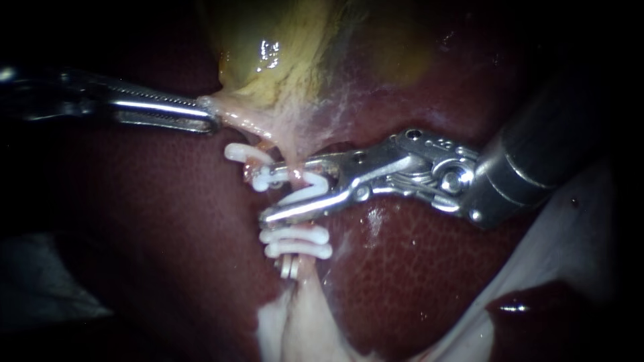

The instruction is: Clipping third clip right tube

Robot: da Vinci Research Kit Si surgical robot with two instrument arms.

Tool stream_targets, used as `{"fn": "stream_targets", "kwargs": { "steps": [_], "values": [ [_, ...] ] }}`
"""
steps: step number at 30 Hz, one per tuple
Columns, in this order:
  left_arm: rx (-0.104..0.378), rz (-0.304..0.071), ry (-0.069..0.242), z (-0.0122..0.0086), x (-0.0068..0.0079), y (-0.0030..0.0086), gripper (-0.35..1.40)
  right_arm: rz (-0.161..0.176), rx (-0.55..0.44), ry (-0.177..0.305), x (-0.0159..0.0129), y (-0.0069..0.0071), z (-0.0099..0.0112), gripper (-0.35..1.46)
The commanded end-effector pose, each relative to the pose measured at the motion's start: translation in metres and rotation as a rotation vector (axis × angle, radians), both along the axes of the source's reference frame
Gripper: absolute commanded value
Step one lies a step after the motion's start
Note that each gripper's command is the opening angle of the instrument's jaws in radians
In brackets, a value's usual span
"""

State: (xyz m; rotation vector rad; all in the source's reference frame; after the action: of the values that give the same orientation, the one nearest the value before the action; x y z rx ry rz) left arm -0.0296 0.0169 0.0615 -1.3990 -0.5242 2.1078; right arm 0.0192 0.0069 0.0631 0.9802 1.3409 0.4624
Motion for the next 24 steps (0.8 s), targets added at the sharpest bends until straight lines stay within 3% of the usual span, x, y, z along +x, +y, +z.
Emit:
{"fn": "stream_targets", "kwargs": {
  "steps": [1,19,24],
  "values": [
    [0.000,0.000,0.000,0.0000,0.0000,0.0000,-0.35,0.001,0.002,-0.001,0.0001,0.0000,-0.0001,0.35],
    [-0.001,-0.001,0.001,0.0001,-0.0001,-0.0001,-0.35,-0.003,0.021,-0.005,-0.0003,0.0007,0.0004,0.02],
    [-0.001,-0.001,0.001,0.0002,-0.0002,-0.0001,-0.35,-0.001,0.026,-0.008,-0.0004,0.0007,0.0004,-0.18]
  ]
}}
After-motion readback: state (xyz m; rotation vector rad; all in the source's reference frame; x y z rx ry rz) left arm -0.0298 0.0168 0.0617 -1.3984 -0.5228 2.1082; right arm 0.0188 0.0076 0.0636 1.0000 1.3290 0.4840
